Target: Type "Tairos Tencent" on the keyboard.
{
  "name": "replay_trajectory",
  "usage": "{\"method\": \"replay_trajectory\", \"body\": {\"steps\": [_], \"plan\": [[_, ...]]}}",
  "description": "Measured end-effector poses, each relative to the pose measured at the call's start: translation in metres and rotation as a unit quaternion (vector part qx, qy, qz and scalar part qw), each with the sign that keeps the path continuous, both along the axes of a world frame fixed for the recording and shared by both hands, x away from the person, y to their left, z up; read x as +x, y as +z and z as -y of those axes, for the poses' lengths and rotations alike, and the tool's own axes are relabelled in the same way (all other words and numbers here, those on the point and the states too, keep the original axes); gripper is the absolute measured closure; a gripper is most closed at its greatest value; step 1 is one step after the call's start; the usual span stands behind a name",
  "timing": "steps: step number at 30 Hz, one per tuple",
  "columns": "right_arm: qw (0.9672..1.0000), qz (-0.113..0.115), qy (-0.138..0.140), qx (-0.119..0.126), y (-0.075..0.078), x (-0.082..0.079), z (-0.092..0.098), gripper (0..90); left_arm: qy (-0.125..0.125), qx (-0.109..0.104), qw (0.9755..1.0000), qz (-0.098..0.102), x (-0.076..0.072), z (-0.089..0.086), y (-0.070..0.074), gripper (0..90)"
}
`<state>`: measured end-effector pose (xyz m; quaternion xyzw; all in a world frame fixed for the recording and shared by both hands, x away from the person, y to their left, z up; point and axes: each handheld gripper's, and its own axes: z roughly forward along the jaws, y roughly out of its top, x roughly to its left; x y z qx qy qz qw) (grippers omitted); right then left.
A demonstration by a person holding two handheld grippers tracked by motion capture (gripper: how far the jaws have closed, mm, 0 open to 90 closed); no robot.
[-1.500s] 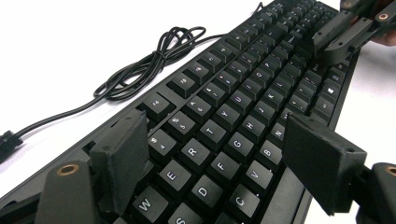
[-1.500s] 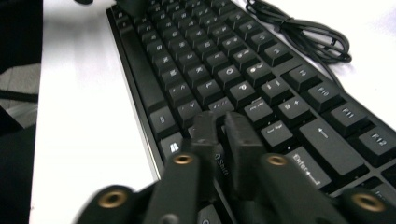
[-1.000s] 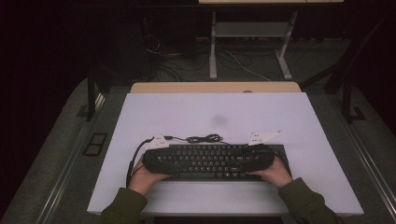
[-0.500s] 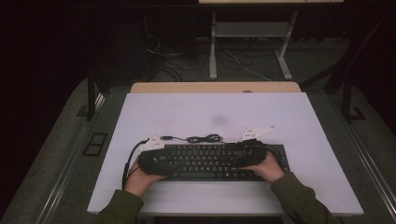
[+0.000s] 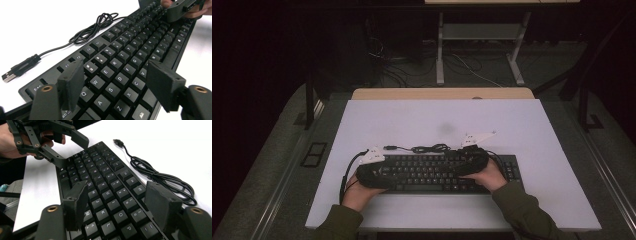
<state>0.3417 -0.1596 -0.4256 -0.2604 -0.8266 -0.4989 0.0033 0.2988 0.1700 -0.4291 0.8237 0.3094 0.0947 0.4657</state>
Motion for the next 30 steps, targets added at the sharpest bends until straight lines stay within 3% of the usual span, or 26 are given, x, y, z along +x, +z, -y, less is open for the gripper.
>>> {"method": "replay_trajectory", "body": {"steps": [8, 20, 28, 30], "plan": [[1.0, 0.001, 0.005, 0.001, 0.0, 0.004, -0.012, 31.4, 0.003, 0.002, 1.0, -0.001, 0.0, -0.007, -0.002, 48.8], [1.0, 0.0, 0.003, 0.001, -0.002, 0.001, -0.014, 30.1, 0.013, 0.027, 0.9995, -0.005, 0.0, -0.01, -0.005, 71.3], [1.0, -0.001, 0.004, -0.004, -0.004, 0.001, -0.015, 30.0, 0.014, 0.031, 0.9993, -0.018, 0.0, -0.009, -0.006, 88.4], [1.0, -0.001, 0.003, -0.004, -0.004, 0.001, -0.015, 30.0, 0.01, 0.035, 0.9991, -0.023, 0.001, -0.008, -0.007, 88.8]]}}
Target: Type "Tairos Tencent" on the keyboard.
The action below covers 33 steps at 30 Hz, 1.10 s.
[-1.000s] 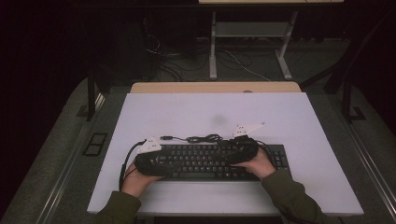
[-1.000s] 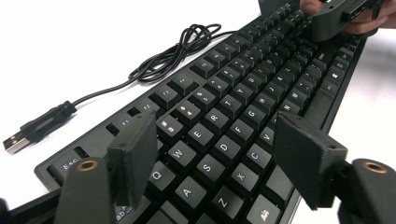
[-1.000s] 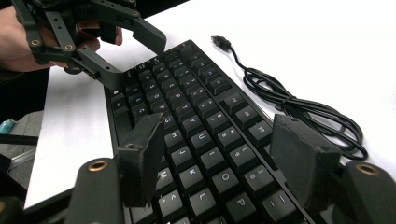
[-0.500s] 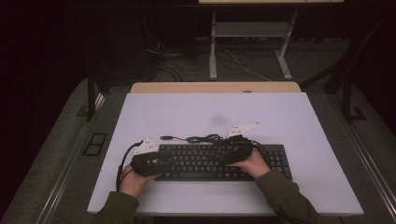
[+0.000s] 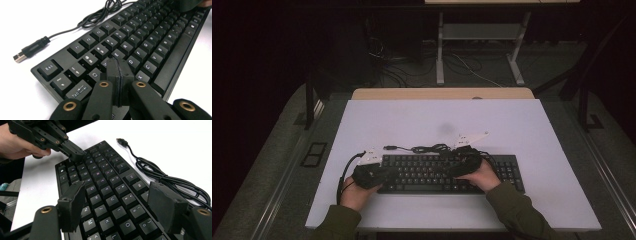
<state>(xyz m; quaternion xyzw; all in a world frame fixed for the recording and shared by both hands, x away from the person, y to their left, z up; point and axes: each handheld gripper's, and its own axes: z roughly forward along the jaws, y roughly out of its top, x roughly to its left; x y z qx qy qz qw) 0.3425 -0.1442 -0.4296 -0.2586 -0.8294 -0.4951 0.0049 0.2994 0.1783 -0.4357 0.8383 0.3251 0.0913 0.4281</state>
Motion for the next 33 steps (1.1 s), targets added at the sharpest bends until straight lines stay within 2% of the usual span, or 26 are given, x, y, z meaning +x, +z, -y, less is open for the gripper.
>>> {"method": "replay_trajectory", "body": {"steps": [7, 33], "plan": [[1.0, 0.0, 0.001, 0.0, 0.0, -0.0001, -0.0006, 30.0, 0.001, 0.003, 1.0, -0.006, 0.0003, 0.0004, -0.0009, 88.8], [1.0, 0.0, 0.003, -0.001, -0.0003, -0.0004, -0.0015, 30.1, 0.0, 0.007, 0.9999, -0.008, 0.0007, 0.0, -0.0013, 88.8]]}}
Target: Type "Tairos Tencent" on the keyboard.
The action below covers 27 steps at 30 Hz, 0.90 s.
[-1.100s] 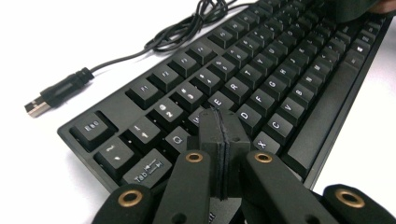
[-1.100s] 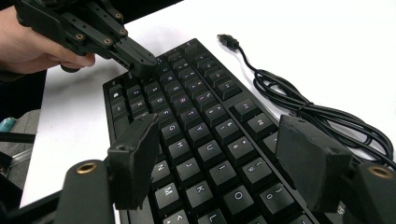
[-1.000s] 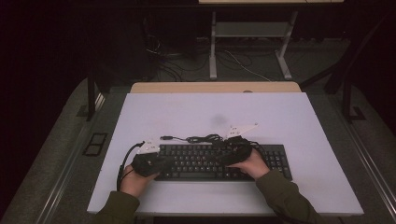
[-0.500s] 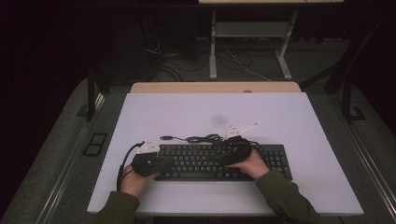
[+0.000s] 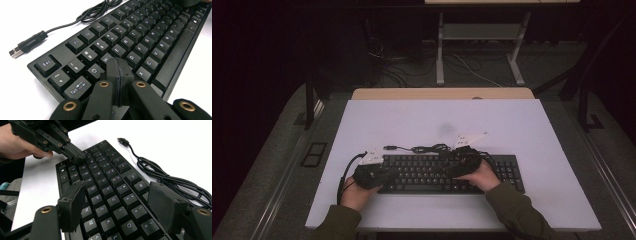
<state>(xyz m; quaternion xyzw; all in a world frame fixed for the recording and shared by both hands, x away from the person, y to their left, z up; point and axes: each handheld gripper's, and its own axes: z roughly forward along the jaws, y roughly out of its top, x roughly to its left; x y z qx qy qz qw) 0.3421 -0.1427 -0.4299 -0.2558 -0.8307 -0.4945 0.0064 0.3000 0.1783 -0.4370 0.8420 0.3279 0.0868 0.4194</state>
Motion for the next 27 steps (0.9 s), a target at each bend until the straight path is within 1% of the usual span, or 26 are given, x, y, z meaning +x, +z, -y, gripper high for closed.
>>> {"method": "replay_trajectory", "body": {"steps": [1, 9, 18, 21, 24, 27], "plan": [[1.0, 0.0, 0.0, 0.0, 0.0001, -0.0001, 0.0, 30.0, 0.0, -0.004, 1.0, 0.001, 0.0, -0.0005, 0.0012, 88.8], [1.0, -0.001, -0.001, 0.0, 0.0007, 0.0001, 0.0008, 30.1, 0.003, -0.006, 1.0, 0.004, -0.0007, -0.0017, 0.0036, 88.8], [1.0, 0.0, -0.001, 0.0, 0.0008, 0.0002, 0.0008, 30.1, 0.005, -0.013, 0.9999, 0.004, -0.0009, -0.0024, 0.0056, 88.4], [1.0, 0.0, -0.002, 0.001, 0.0011, 0.0001, 0.0009, 30.0, 0.004, -0.013, 0.9999, 0.006, -0.0012, -0.0017, 0.0071, 84.3], [1.0, 0.0, -0.003, 0.001, 0.0009, 0.0003, 0.0011, 30.1, 0.004, -0.018, 0.9998, 0.006, -0.0018, -0.0001, 0.0079, 79.8], [1.0, 0.0, -0.003, 0.001, 0.0009, 0.0003, 0.0012, 30.2, 0.003, -0.019, 0.9998, 0.008, -0.0022, 0.0012, 0.0088, 73.9]]}}
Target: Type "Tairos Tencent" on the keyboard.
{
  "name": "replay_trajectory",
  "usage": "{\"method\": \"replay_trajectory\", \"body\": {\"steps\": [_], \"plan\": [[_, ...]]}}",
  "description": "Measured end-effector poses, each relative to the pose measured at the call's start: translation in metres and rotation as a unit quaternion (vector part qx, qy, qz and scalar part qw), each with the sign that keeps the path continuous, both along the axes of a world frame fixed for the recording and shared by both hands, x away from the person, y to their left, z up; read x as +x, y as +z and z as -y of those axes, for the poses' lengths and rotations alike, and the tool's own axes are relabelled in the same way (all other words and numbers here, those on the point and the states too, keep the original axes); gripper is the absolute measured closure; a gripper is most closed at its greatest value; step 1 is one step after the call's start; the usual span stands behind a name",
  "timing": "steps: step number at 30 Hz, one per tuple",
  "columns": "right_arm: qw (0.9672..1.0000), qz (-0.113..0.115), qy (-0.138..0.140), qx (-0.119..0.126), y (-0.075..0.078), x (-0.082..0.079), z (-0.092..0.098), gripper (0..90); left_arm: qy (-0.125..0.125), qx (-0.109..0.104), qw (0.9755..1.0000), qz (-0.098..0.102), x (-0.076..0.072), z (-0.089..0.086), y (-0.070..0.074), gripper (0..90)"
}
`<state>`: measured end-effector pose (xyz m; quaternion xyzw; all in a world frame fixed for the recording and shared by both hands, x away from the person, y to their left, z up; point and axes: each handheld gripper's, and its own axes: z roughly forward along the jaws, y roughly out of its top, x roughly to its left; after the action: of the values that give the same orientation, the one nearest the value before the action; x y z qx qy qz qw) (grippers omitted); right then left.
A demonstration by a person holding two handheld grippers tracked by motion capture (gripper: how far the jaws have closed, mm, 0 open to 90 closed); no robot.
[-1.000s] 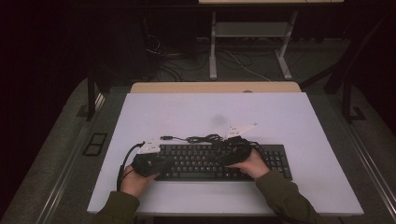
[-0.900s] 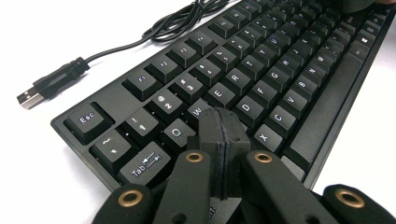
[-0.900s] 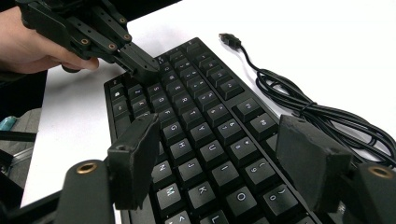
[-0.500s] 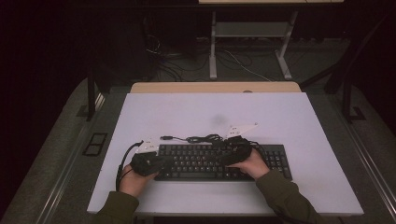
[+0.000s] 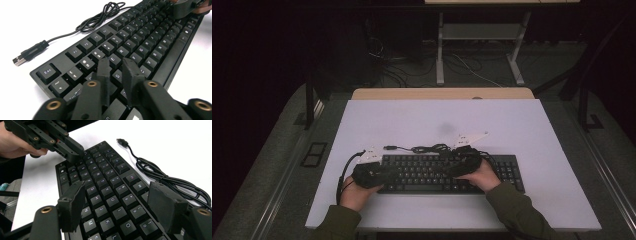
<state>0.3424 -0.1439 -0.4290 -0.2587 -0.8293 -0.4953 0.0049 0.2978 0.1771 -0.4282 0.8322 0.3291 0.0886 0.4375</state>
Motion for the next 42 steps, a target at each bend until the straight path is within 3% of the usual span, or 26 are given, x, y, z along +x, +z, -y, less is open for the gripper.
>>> {"method": "replay_trajectory", "body": {"steps": [10, 17, 35, 42], "plan": [[1.0, 0.003, -0.001, -0.006, 0.0, -0.001, -0.001, 36.8, -0.004, -0.005, 1.0, -0.001, -0.001, 0.007, -0.001, 53.2], [0.9999, 0.003, -0.002, -0.012, -0.001, -0.001, -0.002, 46.9, -0.009, -0.011, 0.9999, -0.006, -0.001, 0.012, -0.002, 39.9], [0.9992, 0.001, -0.002, -0.039, -0.004, -0.001, -0.005, 82.4, -0.02, -0.021, 0.9996, 0.001, -0.001, 0.02, -0.004, 17.0], [0.9985, -0.002, 0.004, -0.054, -0.007, -0.002, -0.009, 89.3, -0.019, -0.025, 0.9995, 0.002, -0.001, 0.022, -0.005, 14.2]]}}
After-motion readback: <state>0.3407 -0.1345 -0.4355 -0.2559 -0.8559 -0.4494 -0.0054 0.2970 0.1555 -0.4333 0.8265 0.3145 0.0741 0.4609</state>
